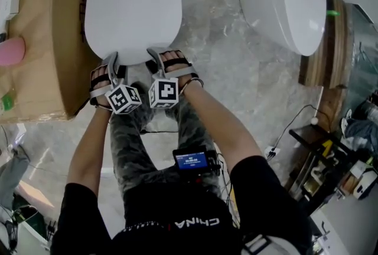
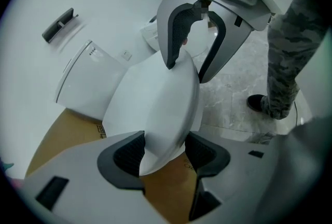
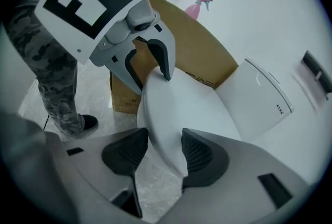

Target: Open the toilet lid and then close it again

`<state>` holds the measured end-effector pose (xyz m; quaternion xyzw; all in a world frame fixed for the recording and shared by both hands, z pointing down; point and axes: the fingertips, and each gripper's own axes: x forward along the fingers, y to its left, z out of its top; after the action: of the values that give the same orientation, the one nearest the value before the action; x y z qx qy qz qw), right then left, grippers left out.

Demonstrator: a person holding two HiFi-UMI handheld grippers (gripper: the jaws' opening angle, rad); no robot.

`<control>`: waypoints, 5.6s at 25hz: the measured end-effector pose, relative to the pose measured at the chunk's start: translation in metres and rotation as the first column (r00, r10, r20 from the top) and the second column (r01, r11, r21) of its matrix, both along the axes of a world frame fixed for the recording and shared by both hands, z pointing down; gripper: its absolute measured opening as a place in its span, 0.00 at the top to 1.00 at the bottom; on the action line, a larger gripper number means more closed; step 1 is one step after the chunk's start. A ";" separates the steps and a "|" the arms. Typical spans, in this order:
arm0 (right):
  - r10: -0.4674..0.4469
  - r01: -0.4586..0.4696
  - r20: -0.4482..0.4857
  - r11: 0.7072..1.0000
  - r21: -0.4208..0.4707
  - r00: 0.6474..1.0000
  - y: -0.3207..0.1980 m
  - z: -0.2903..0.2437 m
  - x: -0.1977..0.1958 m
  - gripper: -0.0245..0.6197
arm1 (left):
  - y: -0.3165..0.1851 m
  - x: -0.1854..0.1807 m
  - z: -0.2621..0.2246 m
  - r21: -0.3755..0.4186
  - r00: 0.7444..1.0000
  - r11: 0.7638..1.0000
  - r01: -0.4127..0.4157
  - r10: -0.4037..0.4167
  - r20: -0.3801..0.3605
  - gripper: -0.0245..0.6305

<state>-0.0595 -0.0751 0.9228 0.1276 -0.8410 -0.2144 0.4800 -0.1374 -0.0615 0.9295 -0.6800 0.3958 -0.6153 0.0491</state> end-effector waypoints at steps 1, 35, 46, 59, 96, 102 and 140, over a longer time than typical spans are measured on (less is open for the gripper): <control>-0.002 0.002 0.003 1.000 0.002 1.000 0.001 0.004 0.000 0.64 | 0.001 0.000 0.005 0.001 1.000 1.000 0.001 -0.001 0.007 0.60; -0.002 -0.005 -0.051 0.991 -0.131 0.999 0.011 0.066 0.004 0.64 | 0.009 0.006 0.063 -0.048 0.999 0.999 0.022 -0.023 -0.023 0.57; 0.039 -0.052 -0.079 0.984 -0.172 0.996 -0.009 -0.018 0.005 0.64 | -0.008 0.011 -0.025 -0.030 0.995 0.999 0.040 -0.042 -0.089 0.57; 0.216 -0.212 0.046 0.974 -0.080 0.975 -0.067 -0.267 -0.003 0.64 | -0.065 0.001 -0.284 0.179 0.968 0.971 0.159 -0.118 -0.219 0.57; 0.314 -0.298 0.428 0.949 -0.107 0.847 -0.028 -0.455 0.072 0.94 | 0.029 0.055 -0.466 0.337 0.887 0.863 0.377 -0.231 -0.399 0.95; 0.353 -0.327 0.407 0.935 -0.135 0.843 0.008 -0.446 0.079 0.94 | 0.061 0.047 -0.463 0.323 0.884 0.868 0.378 -0.234 -0.405 0.95; 0.432 -0.413 0.346 0.901 -0.132 0.833 0.250 -0.452 0.096 0.94 | 0.274 0.063 -0.446 0.194 0.816 0.940 0.280 -0.127 -0.563 0.95</control>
<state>0.0367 0.1754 0.4713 0.3352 -0.8719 -0.0535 0.3530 -0.0748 0.2125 0.4832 -0.7664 0.5437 -0.3397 -0.0402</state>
